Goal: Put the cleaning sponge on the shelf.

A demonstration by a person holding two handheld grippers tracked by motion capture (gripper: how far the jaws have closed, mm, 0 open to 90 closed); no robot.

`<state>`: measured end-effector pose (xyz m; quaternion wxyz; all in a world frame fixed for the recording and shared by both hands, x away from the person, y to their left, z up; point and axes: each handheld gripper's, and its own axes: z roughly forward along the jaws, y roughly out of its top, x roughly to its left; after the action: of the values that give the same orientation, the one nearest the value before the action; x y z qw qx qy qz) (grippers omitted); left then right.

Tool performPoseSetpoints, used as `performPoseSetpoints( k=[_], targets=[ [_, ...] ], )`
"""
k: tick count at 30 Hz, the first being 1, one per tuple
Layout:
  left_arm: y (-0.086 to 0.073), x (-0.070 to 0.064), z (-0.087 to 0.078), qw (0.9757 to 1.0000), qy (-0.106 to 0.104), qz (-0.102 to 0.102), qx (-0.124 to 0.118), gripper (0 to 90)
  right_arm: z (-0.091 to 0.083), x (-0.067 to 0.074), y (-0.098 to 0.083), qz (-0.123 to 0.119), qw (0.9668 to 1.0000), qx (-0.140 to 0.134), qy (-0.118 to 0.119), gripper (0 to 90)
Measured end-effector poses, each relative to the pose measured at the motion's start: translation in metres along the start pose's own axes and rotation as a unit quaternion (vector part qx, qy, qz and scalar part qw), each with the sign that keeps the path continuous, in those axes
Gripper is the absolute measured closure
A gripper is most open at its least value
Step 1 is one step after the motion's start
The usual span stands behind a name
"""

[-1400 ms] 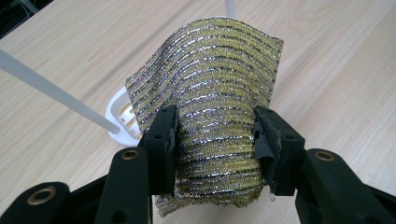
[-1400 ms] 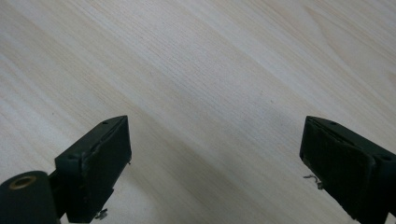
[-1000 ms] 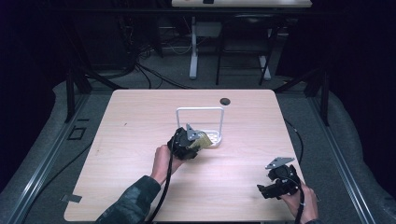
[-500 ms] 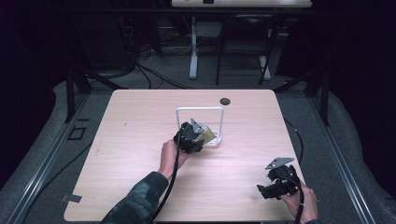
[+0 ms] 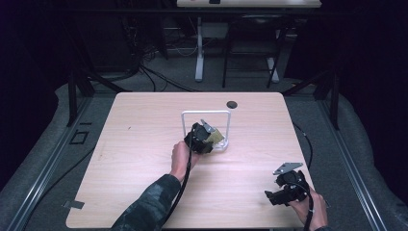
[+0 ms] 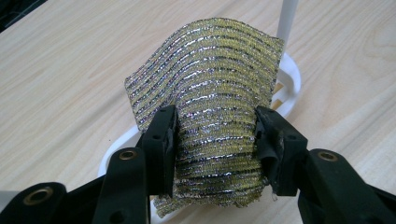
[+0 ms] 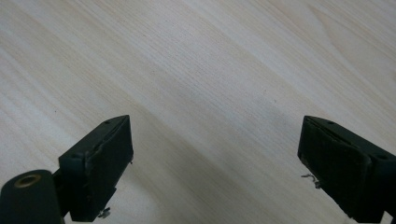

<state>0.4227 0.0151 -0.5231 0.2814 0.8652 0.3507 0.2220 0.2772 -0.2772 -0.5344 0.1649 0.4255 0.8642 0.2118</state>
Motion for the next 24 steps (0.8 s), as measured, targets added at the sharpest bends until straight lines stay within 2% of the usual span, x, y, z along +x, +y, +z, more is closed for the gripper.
performPoseSetpoints(
  k=[2, 7, 10, 12, 13, 16, 24],
  targets=[
    [0.001, 0.000, 0.001, 0.9999, 0.008, 0.007, 0.005, 52.2, 0.000, 0.000, 0.000, 0.001, 1.0000, -0.001, 0.001, 9.9],
    [-0.001, 0.003, 0.007, 0.9999, -0.001, 0.003, 0.011, 50.4, 0.000, 0.000, 0.000, -0.001, 1.0000, 0.001, 0.001, 10.0],
    [-0.004, 0.007, 0.012, 0.9997, -0.011, -0.016, 0.012, 45.3, 0.000, 0.000, -0.001, -0.002, 1.0000, 0.000, 0.003, 10.8],
    [-0.004, 0.007, 0.013, 0.9997, -0.013, -0.015, 0.013, 44.2, 0.000, 0.001, -0.001, -0.002, 1.0000, -0.001, 0.003, 10.8],
    [-0.004, 0.006, 0.014, 0.9996, -0.013, -0.015, 0.021, 40.1, 0.000, 0.001, 0.000, -0.004, 1.0000, 0.002, 0.003, 10.8],
    [-0.004, 0.004, 0.018, 0.9992, -0.019, -0.015, 0.031, 35.7, 0.001, 0.002, 0.000, -0.004, 1.0000, 0.004, 0.003, 10.9],
    [-0.004, 0.003, 0.018, 0.9992, -0.025, -0.016, 0.027, 29.0, 0.001, 0.002, -0.001, -0.005, 1.0000, 0.006, 0.004, 11.0]
  ],
)
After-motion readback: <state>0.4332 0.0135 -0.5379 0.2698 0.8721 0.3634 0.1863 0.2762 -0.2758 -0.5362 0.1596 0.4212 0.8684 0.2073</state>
